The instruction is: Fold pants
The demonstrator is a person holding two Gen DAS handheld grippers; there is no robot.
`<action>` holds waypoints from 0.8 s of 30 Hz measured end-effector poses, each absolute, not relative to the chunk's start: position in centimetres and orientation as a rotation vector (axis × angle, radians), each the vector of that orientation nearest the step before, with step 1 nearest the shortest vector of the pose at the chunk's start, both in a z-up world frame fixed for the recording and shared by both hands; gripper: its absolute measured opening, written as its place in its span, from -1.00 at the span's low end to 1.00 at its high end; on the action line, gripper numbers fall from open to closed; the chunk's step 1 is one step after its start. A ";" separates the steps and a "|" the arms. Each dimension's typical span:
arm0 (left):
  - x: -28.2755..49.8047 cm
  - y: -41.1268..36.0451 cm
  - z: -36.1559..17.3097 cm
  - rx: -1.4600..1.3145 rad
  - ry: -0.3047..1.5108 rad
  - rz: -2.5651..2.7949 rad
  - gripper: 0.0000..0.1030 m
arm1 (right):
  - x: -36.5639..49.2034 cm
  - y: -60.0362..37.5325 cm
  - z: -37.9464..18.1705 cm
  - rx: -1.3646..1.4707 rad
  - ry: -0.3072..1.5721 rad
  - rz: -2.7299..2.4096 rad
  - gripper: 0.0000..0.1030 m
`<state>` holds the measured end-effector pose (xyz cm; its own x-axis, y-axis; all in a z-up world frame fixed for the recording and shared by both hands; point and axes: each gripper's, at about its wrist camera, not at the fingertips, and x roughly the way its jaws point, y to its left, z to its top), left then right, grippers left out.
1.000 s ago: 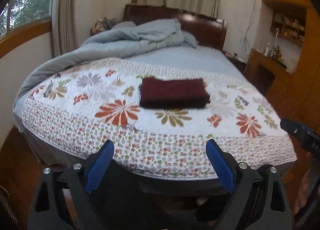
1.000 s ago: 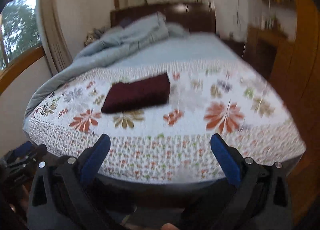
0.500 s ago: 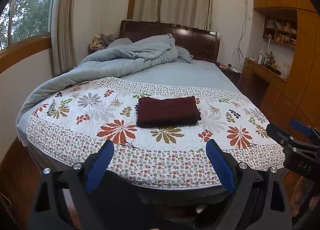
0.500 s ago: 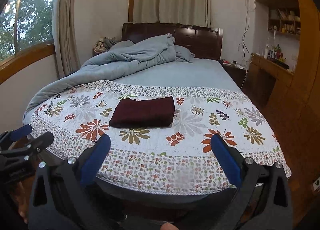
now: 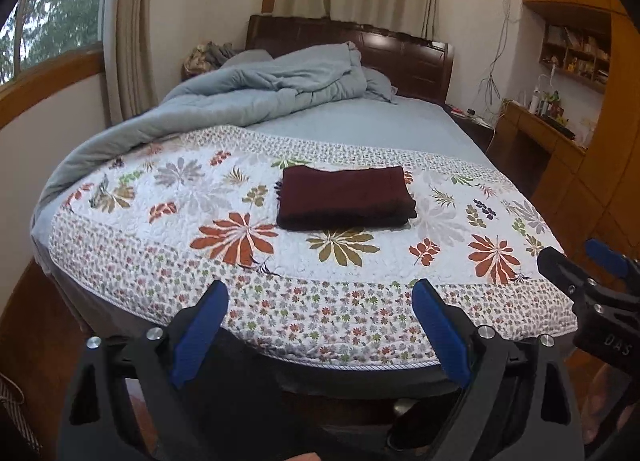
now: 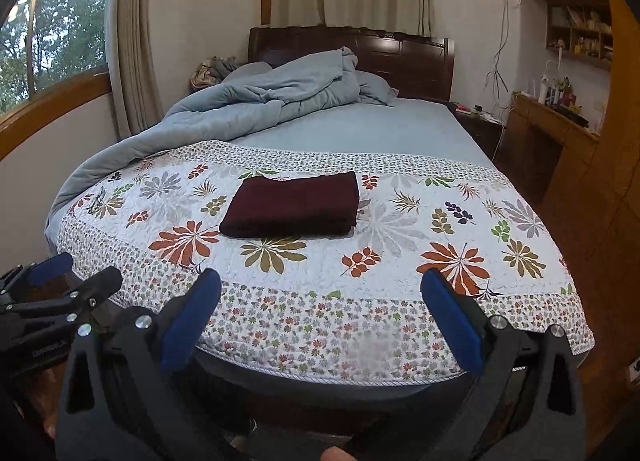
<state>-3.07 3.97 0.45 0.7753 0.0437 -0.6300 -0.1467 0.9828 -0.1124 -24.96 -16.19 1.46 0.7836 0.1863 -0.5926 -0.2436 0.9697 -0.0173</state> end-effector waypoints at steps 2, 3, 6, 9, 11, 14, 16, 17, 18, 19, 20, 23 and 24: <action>-2.7 4.4 0.1 -0.167 0.686 0.111 0.82 | -24.6 -16.0 1.2 -0.094 0.636 0.236 0.94; -2.6 4.5 0.0 -0.169 0.688 0.117 0.84 | -24.4 -15.9 1.1 -0.094 0.641 0.238 0.94; -2.5 5.0 -0.3 -0.183 0.686 0.114 0.87 | -24.1 -15.5 0.7 -0.100 0.650 0.241 0.94; -2.4 5.3 -0.5 -0.196 0.680 0.100 0.87 | -23.9 -15.3 0.3 -0.100 0.659 0.240 0.94; -2.3 5.3 -0.5 -0.182 0.675 0.110 0.87 | -23.8 -15.3 0.1 -0.095 0.665 0.239 0.94; -2.4 5.1 -0.3 -0.170 0.660 0.106 0.87 | -23.6 -15.3 -0.1 -0.089 0.674 0.237 0.94; -2.5 4.9 0.0 -0.151 0.646 0.122 0.87 | -23.6 -15.3 -0.3 -0.087 0.677 0.235 0.94; -2.6 4.8 0.1 -0.144 0.640 0.129 0.87 | -23.6 -15.3 -0.3 -0.087 0.679 0.235 0.94; -2.7 4.7 0.3 -0.133 0.633 0.137 0.87 | -23.6 -15.3 -0.4 -0.088 0.680 0.234 0.94; -2.8 4.6 0.5 -0.119 0.622 0.149 0.87 | -23.6 -15.4 -0.4 -0.088 0.680 0.233 0.94; -2.8 4.5 0.7 -0.109 0.616 0.156 0.87 | -23.7 -15.4 -0.5 -0.088 0.681 0.233 0.94; -3.1 4.1 1.0 -0.089 0.601 0.165 0.87 | -23.7 -15.6 -0.5 -0.084 0.682 0.231 0.94; -3.2 4.1 1.1 -0.090 0.600 0.164 0.87 | -23.7 -15.6 -0.5 -0.085 0.682 0.230 0.94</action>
<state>-3.17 4.07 1.11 0.8127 0.1270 -0.5687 -0.1791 0.9832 -0.0364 -23.71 -15.59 -0.53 0.7521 0.1824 -0.6333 -0.2378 0.9713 -0.0027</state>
